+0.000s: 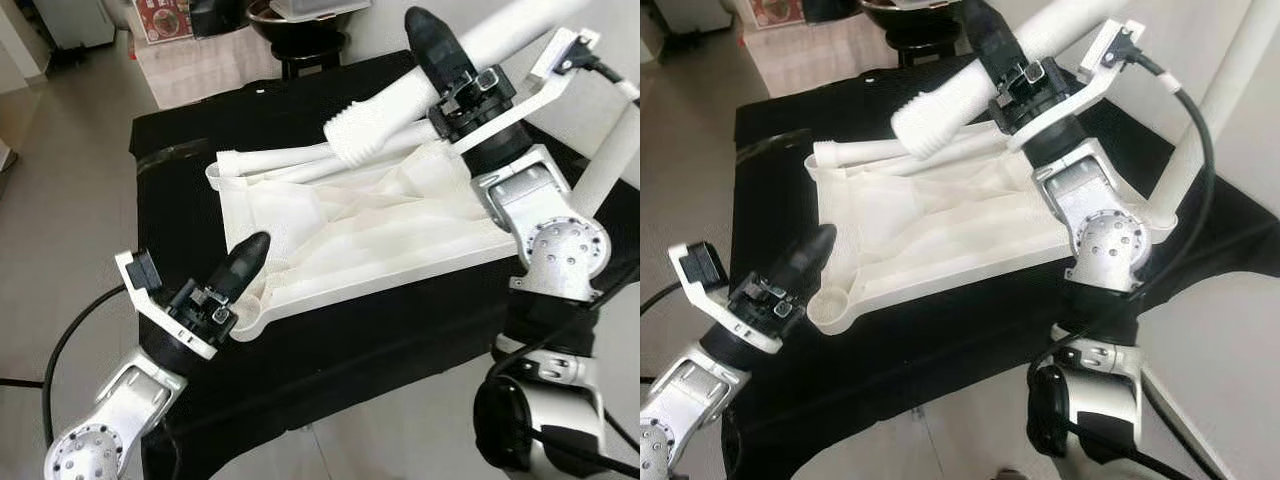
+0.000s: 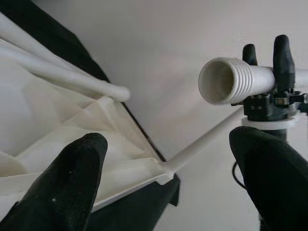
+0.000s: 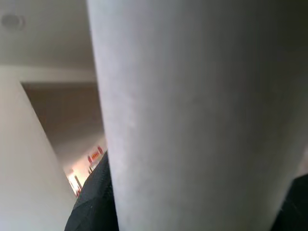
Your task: Building children table
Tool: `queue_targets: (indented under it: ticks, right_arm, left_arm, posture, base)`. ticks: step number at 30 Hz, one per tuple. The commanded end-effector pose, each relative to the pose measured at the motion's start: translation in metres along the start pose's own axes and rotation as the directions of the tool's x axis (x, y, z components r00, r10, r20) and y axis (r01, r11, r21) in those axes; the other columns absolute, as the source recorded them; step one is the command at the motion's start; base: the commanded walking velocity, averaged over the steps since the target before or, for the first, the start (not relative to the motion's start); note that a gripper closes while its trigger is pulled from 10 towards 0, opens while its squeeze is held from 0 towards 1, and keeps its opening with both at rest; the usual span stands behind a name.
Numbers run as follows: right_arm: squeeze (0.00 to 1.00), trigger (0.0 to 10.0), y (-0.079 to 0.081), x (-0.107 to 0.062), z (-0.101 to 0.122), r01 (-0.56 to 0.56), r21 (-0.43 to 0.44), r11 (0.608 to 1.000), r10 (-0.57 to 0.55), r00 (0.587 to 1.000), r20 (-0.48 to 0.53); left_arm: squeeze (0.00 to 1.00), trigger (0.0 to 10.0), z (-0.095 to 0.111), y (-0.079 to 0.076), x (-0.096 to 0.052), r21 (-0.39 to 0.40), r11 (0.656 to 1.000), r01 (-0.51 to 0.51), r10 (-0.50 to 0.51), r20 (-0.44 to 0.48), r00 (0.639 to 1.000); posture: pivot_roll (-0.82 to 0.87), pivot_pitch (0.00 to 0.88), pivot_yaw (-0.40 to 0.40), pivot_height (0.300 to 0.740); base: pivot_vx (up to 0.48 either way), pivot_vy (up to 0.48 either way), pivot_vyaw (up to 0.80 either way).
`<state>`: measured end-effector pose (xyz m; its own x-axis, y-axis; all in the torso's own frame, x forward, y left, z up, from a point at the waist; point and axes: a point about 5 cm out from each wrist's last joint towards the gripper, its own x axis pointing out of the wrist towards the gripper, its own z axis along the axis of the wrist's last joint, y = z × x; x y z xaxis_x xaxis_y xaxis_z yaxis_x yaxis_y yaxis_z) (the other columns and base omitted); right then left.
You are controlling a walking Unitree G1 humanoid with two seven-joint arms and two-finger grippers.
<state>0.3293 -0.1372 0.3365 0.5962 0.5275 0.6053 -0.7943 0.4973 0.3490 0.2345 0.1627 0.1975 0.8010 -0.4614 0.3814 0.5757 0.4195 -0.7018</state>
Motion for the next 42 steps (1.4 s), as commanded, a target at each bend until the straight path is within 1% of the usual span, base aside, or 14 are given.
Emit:
queue_targets:
  ticks: [1, 2, 3, 4, 6, 7, 8, 9, 14, 15, 21, 24, 37, 42]
  right_arm:
    - [0.00, 0.0, 0.005, 0.001, -0.010, -0.023, -0.048, 0.999, 0.021, 0.999, -0.046]
    - [0.00, 0.0, 0.005, 0.000, -0.016, -0.017, -0.080, 0.997, 0.011, 0.997, -0.072]
    - [0.00, 0.0, 0.001, -0.003, -0.021, 0.015, -0.108, 0.994, -0.024, 0.996, -0.086]
    - [0.00, 0.0, 0.001, -0.003, -0.021, 0.015, -0.108, 0.994, -0.024, 0.996, -0.086]
    - [0.00, 0.0, -0.006, -0.007, -0.025, 0.070, -0.134, 0.988, -0.082, 0.993, -0.089]
    - [0.00, 0.1, -0.008, -0.010, -0.028, 0.081, -0.157, 0.984, -0.098, 0.990, -0.100]
    - [0.00, 4.9, -0.009, -0.012, -0.030, 0.088, -0.177, 0.980, -0.109, 0.987, -0.114]
    - [0.00, 10.0, -0.009, -0.015, -0.033, 0.094, -0.208, 0.974, -0.123, 0.984, -0.131]
    - [0.00, 10.0, -0.010, -0.019, -0.039, 0.097, -0.223, 0.970, -0.134, 0.979, -0.155]
    - [0.00, 10.0, -0.009, -0.029, -0.053, 0.096, -0.276, 0.956, -0.157, 0.965, -0.209]
    - [0.00, 10.0, -0.005, -0.035, -0.071, 0.072, -0.338, 0.938, -0.169, 0.949, -0.265]
    - [0.00, 10.0, -0.003, -0.037, -0.076, 0.057, -0.350, 0.935, -0.163, 0.946, -0.280]
    - [0.00, 10.0, 0.006, -0.043, -0.082, -0.060, -0.345, 0.937, -0.067, 0.936, -0.344]
    - [0.00, 10.0, 0.011, -0.046, -0.081, -0.169, -0.364, 0.916, 0.009, 0.915, -0.404]
  left_arm:
    - [1.00, 10.0, -0.002, 0.006, -0.004, 0.048, 0.996, -0.069, 0.070, -0.026, 0.997]
    - [1.00, 10.0, -0.004, 0.009, -0.005, 0.101, 0.989, -0.112, 0.116, -0.043, 0.992]
    - [1.00, 10.0, -0.003, 0.021, -0.004, 0.260, 0.932, -0.252, 0.269, -0.032, 0.963]
    - [1.00, 10.0, -0.003, 0.021, -0.004, 0.260, 0.932, -0.252, 0.269, -0.032, 0.963]
    - [1.00, 10.0, 0.001, 0.033, -0.003, 0.446, 0.797, -0.406, 0.433, 0.045, 0.900]
    - [0.47, 10.0, 0.003, 0.033, -0.003, 0.475, 0.764, -0.437, 0.458, 0.079, 0.886]
    - [0.00, 10.0, 0.003, 0.031, -0.002, 0.496, 0.743, -0.449, 0.465, 0.099, 0.880]
    - [0.00, 10.0, 0.003, 0.029, 0.000, 0.535, 0.712, -0.456, 0.474, 0.113, 0.873]
    - [0.00, 10.0, 0.000, 0.025, 0.003, 0.610, 0.657, -0.443, 0.479, 0.116, 0.870]
    - [0.00, 10.0, -0.011, 0.016, 0.006, 0.723, 0.562, -0.402, 0.479, 0.113, 0.871]
    - [0.00, 10.0, -0.027, 0.015, -0.003, 0.805, 0.442, -0.396, 0.517, 0.133, 0.846]
    - [0.00, 10.0, -0.035, 0.019, -0.010, 0.825, 0.418, -0.380, 0.537, 0.113, 0.836]
    - [0.00, 10.0, -0.054, 0.015, -0.030, 0.831, 0.442, -0.339, 0.572, 0.030, 0.820]
    - [0.00, 10.0, -0.068, 0.004, -0.038, 0.826, 0.494, -0.271, 0.545, -0.051, 0.837]
  posture:
    - [-0.11, 0.123, 0.071, 0.740]
    - [-0.11, 0.124, 0.071, 0.740]
    - [-0.11, 0.124, 0.072, 0.740]
    - [-0.11, 0.124, 0.072, 0.740]
    - [-0.10, 0.123, 0.073, 0.740]
    - [-0.11, 0.125, 0.076, 0.740]
    - [-0.11, 0.125, 0.076, 0.740]
    - [-0.11, 0.130, 0.079, 0.740]
    - [-0.11, 0.133, 0.077, 0.740]
    - [-0.10, 0.136, 0.080, 0.740]
    - [-0.09, 0.136, 0.082, 0.740]
    - [-0.09, 0.136, 0.083, 0.740]
    - [-0.05, 0.136, 0.091, 0.740]
    - [-0.04, 0.155, 0.090, 0.740]
  base:
    - [0.000, 0.000, 0.00]
    - [0.000, 0.000, 0.00]
    - [0.000, 0.000, 0.00]
    - [0.000, 0.000, 0.00]
    - [0.000, 0.000, 0.00]
    - [0.000, 0.000, 0.00]
    - [0.000, 0.000, 0.00]
    - [0.000, 0.000, 0.00]
    - [0.000, 0.000, 0.00]
    - [0.000, 0.000, 0.00]
    - [0.000, 0.000, 0.00]
    - [0.000, 0.000, 0.00]
    - [0.000, 0.000, 0.52]
    - [0.000, 0.000, 0.80]
